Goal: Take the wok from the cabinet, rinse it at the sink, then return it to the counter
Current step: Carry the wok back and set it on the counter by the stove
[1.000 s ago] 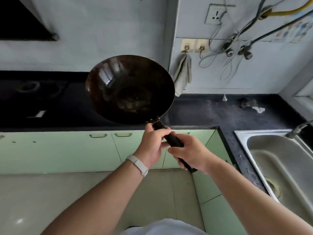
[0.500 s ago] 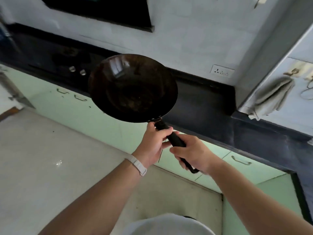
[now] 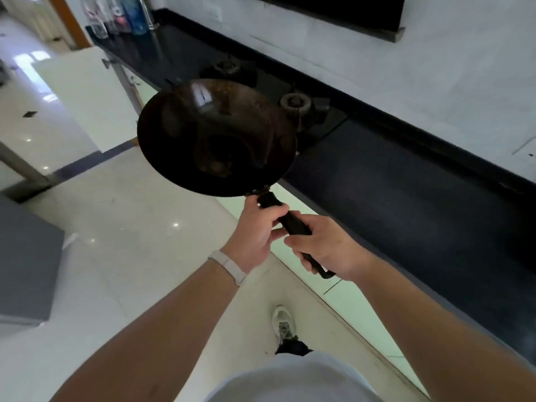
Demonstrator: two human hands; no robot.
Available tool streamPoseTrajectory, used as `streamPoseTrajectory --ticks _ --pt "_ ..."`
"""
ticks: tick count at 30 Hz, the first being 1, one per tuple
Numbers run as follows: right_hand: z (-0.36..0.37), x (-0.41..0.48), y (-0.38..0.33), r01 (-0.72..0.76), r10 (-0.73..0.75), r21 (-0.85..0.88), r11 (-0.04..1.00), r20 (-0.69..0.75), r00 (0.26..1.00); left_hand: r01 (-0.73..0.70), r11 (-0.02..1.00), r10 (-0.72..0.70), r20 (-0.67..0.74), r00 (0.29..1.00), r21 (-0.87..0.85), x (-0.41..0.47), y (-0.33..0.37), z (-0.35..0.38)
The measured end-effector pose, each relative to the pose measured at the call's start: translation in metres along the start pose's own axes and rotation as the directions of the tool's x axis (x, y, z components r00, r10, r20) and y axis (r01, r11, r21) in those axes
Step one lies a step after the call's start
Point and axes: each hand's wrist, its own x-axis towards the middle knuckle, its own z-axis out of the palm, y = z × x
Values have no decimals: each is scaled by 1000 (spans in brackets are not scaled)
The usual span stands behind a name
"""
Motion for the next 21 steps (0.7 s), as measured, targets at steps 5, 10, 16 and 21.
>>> streamPoseTrajectory --ticks 5,10,16,21 --pt "-27 80 -17 25 -28 21 999 121 992 -19 1000 18 -129 991 -11 63 32 -5" --pt "-40 149 -38 53 -56 16 998 236 970 -75 997 66 -236 970 -27 106 64 -15" --pt "-21 215 -64 92 -90 13 996 382 920 -157 986 129 -365 922 -48 128 100 -53" --pt "9 264 -83 113 -87 -30 993 453 887 -213 972 150 -432 890 -102 145 119 -97"
